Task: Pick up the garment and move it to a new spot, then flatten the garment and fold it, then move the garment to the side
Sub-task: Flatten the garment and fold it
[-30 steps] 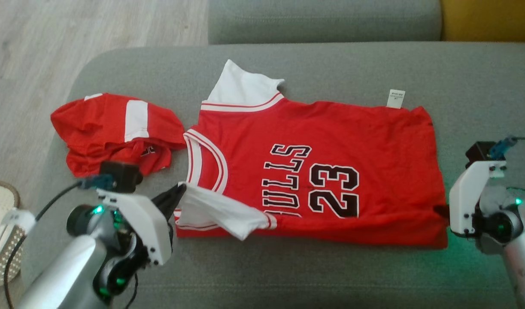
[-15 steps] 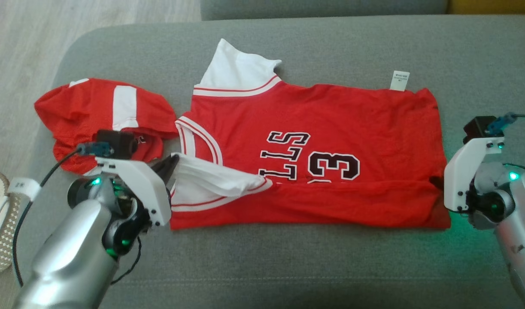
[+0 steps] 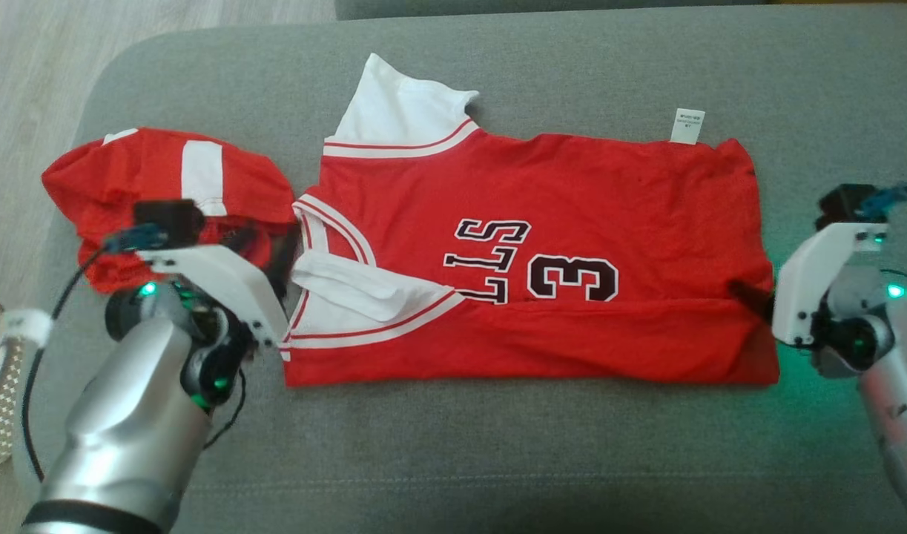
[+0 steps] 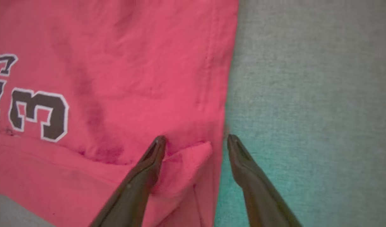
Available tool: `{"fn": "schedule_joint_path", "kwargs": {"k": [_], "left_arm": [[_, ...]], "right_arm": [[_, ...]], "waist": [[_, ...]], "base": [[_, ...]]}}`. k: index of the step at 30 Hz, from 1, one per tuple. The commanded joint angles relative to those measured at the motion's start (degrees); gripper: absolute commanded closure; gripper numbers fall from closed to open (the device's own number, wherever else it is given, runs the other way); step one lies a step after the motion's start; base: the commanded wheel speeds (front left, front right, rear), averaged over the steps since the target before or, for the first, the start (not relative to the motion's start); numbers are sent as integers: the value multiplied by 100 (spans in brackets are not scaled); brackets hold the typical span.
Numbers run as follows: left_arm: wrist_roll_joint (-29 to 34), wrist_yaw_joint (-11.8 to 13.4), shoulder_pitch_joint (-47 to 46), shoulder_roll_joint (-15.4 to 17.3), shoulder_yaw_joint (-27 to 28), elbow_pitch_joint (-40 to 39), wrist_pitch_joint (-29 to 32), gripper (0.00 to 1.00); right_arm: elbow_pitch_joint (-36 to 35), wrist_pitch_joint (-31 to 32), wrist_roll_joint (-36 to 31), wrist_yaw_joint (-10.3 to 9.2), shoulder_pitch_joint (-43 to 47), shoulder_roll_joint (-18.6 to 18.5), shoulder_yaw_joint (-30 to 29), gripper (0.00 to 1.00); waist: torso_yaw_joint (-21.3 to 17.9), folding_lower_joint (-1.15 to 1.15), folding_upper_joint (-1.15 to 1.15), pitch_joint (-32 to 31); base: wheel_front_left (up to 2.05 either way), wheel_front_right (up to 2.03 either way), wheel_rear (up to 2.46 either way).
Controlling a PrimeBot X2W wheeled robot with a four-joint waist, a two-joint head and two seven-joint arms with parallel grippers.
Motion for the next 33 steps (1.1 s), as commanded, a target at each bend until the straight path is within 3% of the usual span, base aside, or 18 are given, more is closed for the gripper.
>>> {"fn": "schedule_joint_path", "kwargs": {"k": [1,8,15,20,27,33], "left_arm": [[-39,81,-393,120,375,-112,-326,0],[-343,369,16,-128,1063,-345,-1569,0],[-21,631,961,-217,1397,-1301,-1756,0],[512,778,1992,-571,1879,-2314,-1762,0],[1365,608,3187,-984,1974,-2679,-1763,0],[1834,541,3675,-1203,2326,-2951,-1763,0]], "right_arm": [[-72,-161,-74,-2,-194,-56,-43,0],[-259,-1700,-264,-2,57,95,-463,0],[-948,-3279,-607,-2,666,331,-627,0],[-1580,-4166,-943,-2,1332,683,-805,0],[-2530,-4706,-1725,-2,2498,1456,-1202,0],[-3190,-4857,-2197,-2,3352,1645,-1279,0]], "waist": [[22,0,0,-31],[123,0,0,-360],[165,0,0,-700],[165,0,0,-988],[126,0,0,-1218],[91,0,0,-1325]], "base": [[0,0,0],[0,0,0],[0,0,0],[0,0,0],[0,0,0],[0,0,0]]}}
